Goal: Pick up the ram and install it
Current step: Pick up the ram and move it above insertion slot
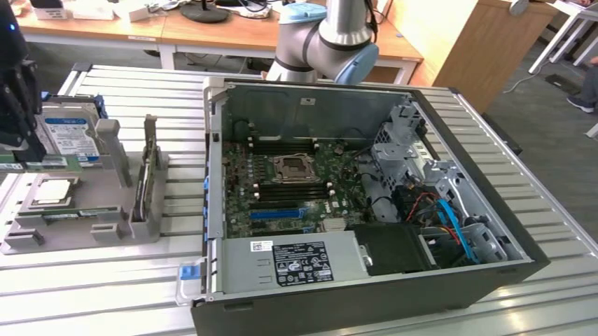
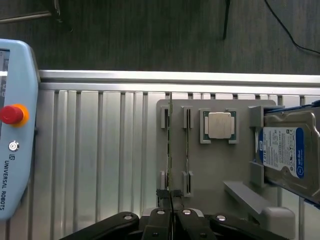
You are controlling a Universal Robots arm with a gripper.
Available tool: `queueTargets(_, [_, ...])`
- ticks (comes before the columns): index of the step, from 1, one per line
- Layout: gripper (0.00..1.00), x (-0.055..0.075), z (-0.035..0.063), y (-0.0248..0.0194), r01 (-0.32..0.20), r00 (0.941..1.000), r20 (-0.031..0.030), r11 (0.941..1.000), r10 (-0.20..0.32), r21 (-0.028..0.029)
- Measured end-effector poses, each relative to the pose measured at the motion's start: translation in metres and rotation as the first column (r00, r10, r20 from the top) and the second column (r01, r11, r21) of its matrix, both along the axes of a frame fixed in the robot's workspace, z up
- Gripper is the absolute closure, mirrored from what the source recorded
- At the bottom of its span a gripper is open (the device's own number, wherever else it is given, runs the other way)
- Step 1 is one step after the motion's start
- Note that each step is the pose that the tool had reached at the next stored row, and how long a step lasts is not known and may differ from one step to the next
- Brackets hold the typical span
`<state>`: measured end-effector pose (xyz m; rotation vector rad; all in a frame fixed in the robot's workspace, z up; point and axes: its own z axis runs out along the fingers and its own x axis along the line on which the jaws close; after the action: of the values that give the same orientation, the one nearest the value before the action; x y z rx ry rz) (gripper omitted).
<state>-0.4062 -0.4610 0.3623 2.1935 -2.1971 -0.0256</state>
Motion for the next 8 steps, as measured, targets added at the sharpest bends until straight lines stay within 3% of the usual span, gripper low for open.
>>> queueTargets(8, [0.89, 0.0, 0.0222, 0.0, 0.0, 1.0, -0.0001, 1.0, 0.0, -0.0011])
